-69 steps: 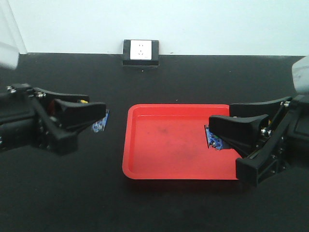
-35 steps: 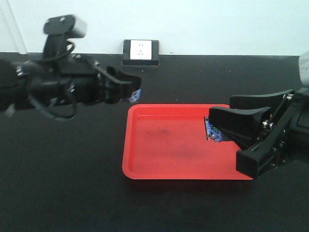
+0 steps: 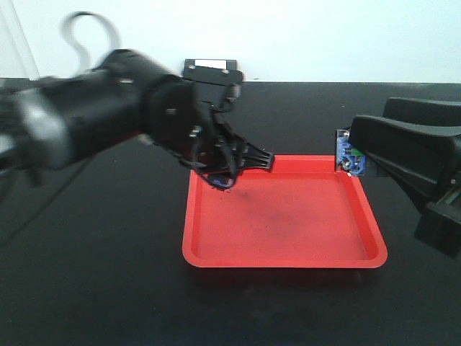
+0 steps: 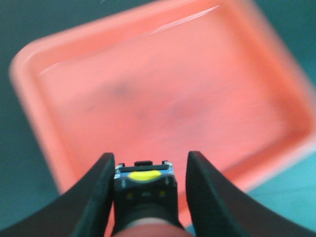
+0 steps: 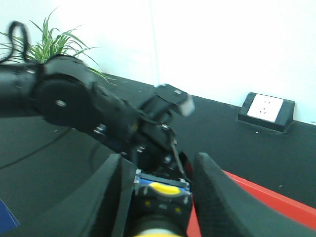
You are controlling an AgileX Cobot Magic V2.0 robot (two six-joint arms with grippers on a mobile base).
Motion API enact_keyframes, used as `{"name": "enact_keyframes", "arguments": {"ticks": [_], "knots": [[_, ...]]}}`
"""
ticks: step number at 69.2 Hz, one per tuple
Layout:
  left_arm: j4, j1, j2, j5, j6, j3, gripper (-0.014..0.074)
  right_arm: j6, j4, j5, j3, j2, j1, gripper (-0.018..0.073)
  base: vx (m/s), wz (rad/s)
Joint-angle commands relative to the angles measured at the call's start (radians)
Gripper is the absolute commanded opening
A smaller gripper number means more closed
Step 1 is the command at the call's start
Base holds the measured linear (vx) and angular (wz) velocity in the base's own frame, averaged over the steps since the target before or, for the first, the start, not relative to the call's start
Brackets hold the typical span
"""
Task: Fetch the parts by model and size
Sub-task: 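Swing the left gripper with the red-capped switch over the tray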
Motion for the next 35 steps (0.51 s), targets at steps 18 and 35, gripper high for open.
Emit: {"name": "enact_keyframes", "arguments": {"ticks": [18, 35], "knots": [[0.009, -0.013, 0.187, 0.052, -0.145, -0.251, -0.0006, -0.007, -0.003, -0.086, -0.034, -0.005, -0.002, -0.0005, 0.00, 0.00], [-0.009, 0.011, 0.295, 0.049, -0.176, -0.269, -0.0006, -0.011, -0.003, -0.086, -0.034, -0.005, -0.002, -0.0005, 0.00, 0.00]]}}
